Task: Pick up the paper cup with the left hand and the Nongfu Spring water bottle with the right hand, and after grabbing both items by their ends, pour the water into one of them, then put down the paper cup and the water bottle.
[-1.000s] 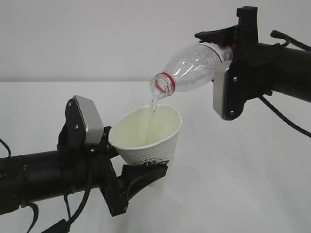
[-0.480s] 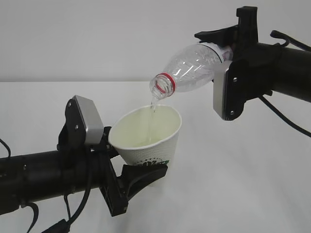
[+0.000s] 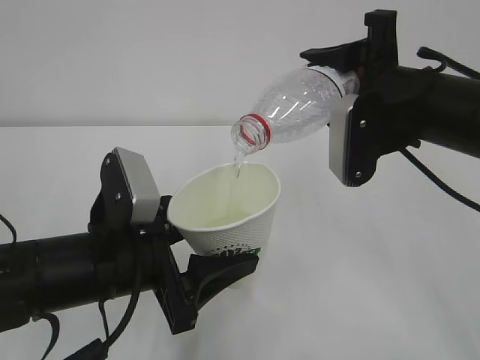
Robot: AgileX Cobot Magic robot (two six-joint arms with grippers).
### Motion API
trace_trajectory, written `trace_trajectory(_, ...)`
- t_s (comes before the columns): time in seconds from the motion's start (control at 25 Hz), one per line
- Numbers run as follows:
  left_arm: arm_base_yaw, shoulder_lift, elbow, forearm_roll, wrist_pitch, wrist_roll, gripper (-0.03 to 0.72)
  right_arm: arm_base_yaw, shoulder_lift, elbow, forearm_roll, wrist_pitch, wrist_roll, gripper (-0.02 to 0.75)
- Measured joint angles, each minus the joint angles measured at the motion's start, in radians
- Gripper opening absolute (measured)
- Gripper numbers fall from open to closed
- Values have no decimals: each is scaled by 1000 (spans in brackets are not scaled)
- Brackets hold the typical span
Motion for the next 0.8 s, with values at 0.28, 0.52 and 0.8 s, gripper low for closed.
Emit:
trace_trajectory(0.28,0,0,0,0,0,0,526,0,0,0,0,0,-12,443)
trace_trajectory(0.52,0,0,0,0,0,0,526,0,0,0,0,0,-15,443)
trace_trajectory(0.8,0,0,0,0,0,0,526,0,0,0,0,-2,-15,443)
